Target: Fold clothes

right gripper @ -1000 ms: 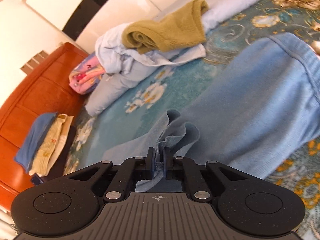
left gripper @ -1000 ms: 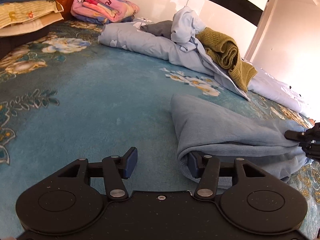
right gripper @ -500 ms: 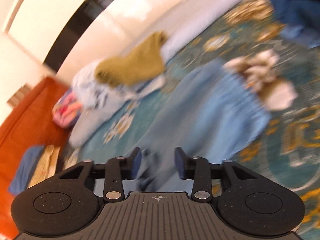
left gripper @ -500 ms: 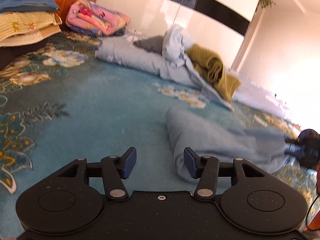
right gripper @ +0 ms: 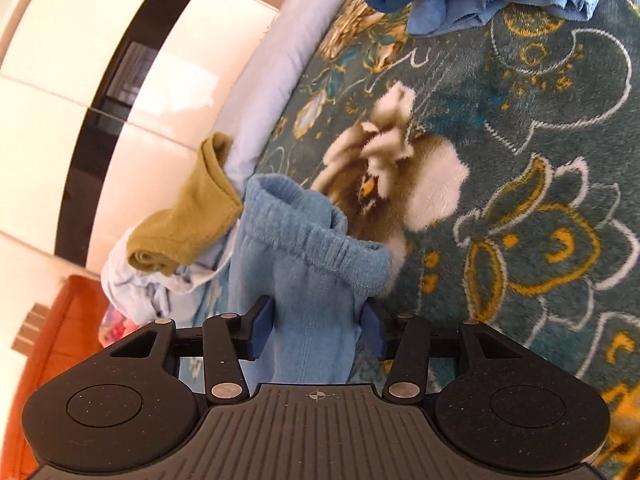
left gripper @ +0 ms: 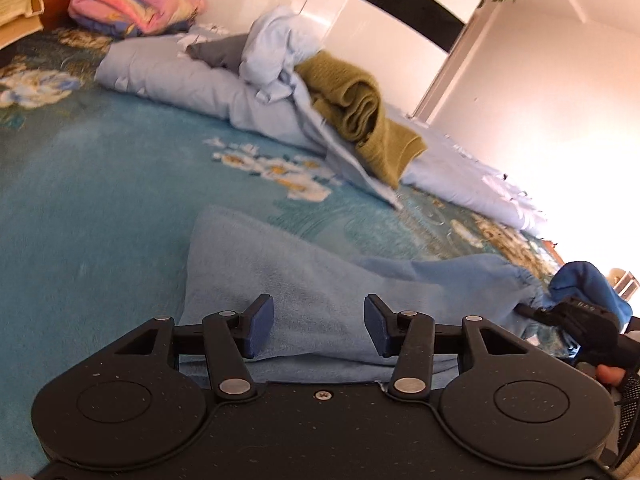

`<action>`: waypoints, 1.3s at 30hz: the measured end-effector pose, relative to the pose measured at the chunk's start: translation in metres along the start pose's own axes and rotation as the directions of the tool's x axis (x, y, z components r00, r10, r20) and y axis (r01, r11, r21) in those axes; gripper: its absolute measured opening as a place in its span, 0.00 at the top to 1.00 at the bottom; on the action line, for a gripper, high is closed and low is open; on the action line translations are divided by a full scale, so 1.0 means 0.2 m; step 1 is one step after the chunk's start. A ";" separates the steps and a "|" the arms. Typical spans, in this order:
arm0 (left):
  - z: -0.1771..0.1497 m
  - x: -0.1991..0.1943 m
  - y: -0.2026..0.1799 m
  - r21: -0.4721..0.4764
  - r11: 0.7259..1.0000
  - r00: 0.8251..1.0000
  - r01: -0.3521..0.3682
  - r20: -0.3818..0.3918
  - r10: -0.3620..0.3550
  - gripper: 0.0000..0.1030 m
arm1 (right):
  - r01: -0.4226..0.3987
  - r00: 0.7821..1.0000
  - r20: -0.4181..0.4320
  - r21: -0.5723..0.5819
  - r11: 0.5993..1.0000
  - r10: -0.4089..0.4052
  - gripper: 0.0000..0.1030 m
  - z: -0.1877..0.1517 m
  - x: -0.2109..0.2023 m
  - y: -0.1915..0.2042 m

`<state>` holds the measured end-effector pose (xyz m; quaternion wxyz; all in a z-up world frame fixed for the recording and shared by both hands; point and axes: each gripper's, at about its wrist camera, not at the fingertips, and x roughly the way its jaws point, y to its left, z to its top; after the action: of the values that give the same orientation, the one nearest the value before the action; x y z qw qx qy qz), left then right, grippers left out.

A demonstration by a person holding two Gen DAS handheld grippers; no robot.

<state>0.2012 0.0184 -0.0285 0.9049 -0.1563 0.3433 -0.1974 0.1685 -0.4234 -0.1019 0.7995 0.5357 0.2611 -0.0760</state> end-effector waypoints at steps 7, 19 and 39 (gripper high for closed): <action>-0.04 -0.01 0.05 -0.020 1.000 1.000 -0.004 -0.020 0.004 0.55 | 0.041 0.999 0.021 -0.034 0.999 -0.041 0.81 -0.01 0.03 0.08; -0.04 -0.47 0.40 -0.219 0.975 0.988 -0.040 0.135 0.071 0.53 | -0.026 0.990 0.089 -0.640 0.768 0.107 0.92 -0.29 -0.14 0.86; -0.10 -0.63 0.54 -0.308 0.951 0.988 -0.012 0.142 0.058 0.50 | -0.154 0.970 -0.180 -0.975 0.158 -0.164 0.88 -1.41 0.15 1.13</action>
<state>0.1288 0.1691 -0.0177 0.8962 -0.3032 0.3035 -0.1134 0.1899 -0.0712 -0.0139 0.9157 -0.1077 0.3450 0.1754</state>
